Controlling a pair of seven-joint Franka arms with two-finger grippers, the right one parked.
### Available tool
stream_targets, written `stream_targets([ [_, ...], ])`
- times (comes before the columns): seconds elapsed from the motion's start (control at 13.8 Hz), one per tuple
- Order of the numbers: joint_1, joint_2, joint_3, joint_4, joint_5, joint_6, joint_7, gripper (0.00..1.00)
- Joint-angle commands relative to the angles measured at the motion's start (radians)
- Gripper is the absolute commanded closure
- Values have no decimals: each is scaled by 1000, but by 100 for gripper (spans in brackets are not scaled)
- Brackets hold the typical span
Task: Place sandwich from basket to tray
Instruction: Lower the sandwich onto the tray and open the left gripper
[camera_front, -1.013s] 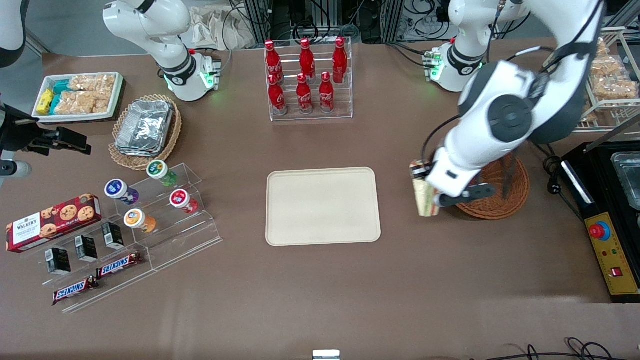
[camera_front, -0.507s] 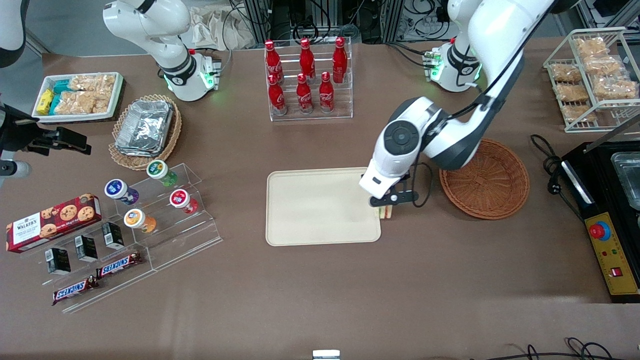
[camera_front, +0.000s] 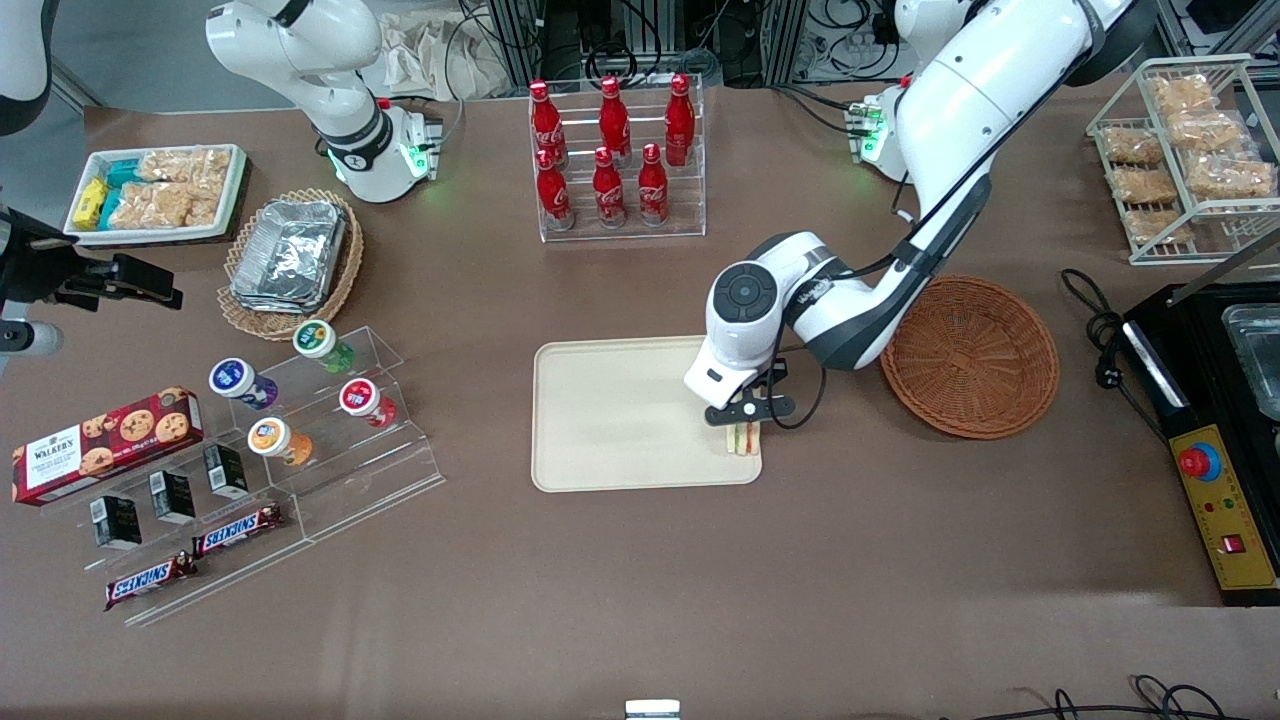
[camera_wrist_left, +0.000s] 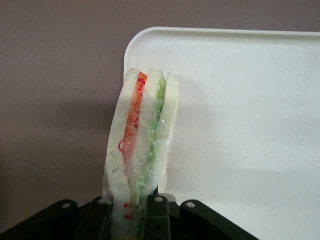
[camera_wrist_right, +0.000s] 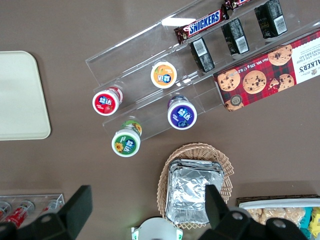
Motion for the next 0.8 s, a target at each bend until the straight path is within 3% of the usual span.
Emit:
stream_targets([
  [0.0, -15, 30, 5, 33, 40, 22, -23, 100],
  [0.07, -17, 39, 5, 33, 55, 28, -30, 100],
  [0.14, -35, 48, 5, 37, 64, 28, -47, 93],
  [0.22, -40, 52, 5, 40, 68, 28, -55, 67],
  [0.29, -40, 58, 5, 40, 69, 27, -52, 1],
  [0.72, -29, 17, 5, 42, 51, -1, -73, 0],
])
